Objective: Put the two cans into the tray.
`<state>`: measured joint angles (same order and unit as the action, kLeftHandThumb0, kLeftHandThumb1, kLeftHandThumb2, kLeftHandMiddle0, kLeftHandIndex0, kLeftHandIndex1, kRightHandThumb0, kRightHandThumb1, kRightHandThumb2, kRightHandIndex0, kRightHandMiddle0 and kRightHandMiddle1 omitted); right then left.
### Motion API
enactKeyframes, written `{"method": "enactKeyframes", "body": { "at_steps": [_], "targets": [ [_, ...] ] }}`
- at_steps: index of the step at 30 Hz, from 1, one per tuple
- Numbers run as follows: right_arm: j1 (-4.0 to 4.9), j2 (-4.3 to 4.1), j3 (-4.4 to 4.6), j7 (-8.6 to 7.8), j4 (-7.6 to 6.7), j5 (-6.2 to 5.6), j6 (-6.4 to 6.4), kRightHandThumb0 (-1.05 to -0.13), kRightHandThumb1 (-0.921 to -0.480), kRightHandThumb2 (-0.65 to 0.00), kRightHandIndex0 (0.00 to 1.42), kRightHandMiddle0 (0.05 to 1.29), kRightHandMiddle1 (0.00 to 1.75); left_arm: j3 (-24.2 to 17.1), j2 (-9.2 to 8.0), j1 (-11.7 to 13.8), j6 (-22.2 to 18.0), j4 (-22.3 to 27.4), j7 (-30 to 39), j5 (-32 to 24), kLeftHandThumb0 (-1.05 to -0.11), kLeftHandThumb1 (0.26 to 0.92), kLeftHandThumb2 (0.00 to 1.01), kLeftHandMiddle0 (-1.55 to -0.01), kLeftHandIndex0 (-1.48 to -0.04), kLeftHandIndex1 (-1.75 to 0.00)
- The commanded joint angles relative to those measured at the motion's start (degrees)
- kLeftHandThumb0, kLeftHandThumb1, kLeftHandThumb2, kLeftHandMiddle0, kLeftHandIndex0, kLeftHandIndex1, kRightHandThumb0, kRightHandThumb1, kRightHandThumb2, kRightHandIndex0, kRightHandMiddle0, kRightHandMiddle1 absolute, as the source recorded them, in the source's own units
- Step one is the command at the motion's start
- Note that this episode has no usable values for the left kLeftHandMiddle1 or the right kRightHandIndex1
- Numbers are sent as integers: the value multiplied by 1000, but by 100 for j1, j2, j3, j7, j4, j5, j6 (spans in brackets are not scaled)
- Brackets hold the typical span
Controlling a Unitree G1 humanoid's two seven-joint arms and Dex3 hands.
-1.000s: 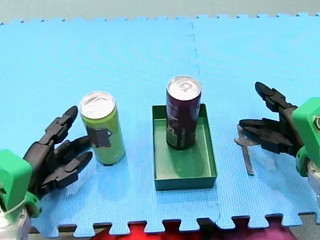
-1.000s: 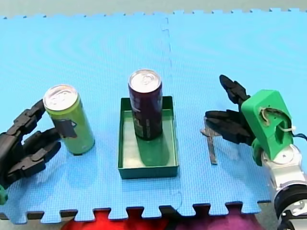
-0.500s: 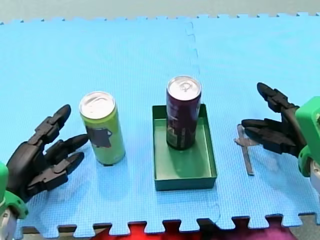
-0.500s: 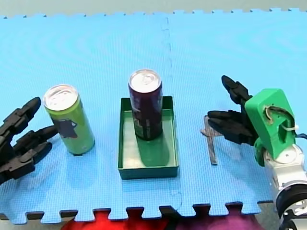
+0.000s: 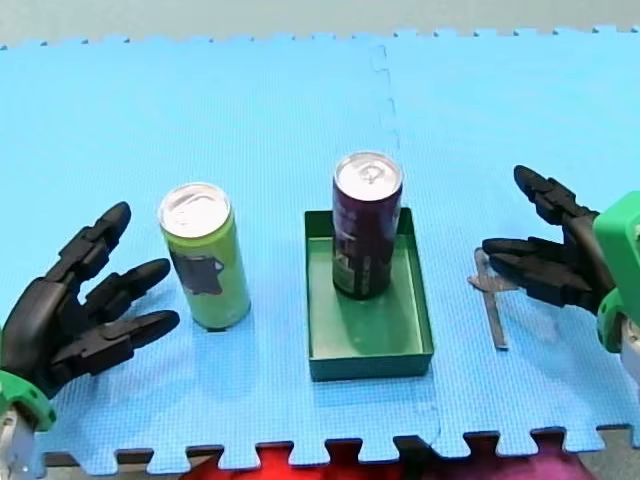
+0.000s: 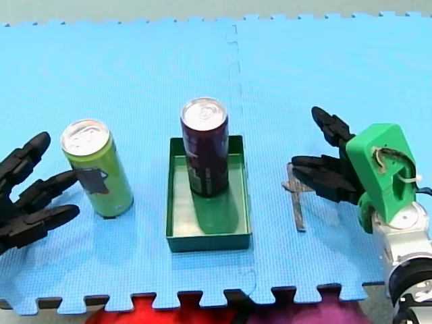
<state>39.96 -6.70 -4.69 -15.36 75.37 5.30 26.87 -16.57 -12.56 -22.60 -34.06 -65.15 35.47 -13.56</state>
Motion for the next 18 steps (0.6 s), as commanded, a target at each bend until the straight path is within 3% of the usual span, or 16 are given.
{"method": "enactKeyframes", "body": {
  "at_steps": [1,2,5,11,18],
  "targets": [
    [19,-23,-24,-12,-16,-26,-23,-1048,-921,-188,592,80,1,38,-25,30,-160,3,-159,108,-1036,731,31,-267,-96,-3],
    [19,-23,-27,-17,-15,-29,-25,-1048,-921,-187,592,80,1,82,-39,39,-235,-13,-250,190,-1043,794,57,-267,-96,-2],
    [21,-21,-33,-21,-15,-33,-35,-1048,-921,-186,593,81,1,169,-102,22,-297,-80,-387,361,-1048,852,66,-264,-96,-1],
    [26,-18,-42,-22,-19,-40,-51,-1048,-921,-184,594,81,1,212,-165,-30,-328,-197,-433,458,-1048,912,57,-252,-92,0],
    [24,-26,-45,-39,-30,-45,-53,-1048,-921,-179,593,80,0,245,-196,-69,-402,-283,-438,486,-1048,921,108,-239,-88,0]
  ]
}}
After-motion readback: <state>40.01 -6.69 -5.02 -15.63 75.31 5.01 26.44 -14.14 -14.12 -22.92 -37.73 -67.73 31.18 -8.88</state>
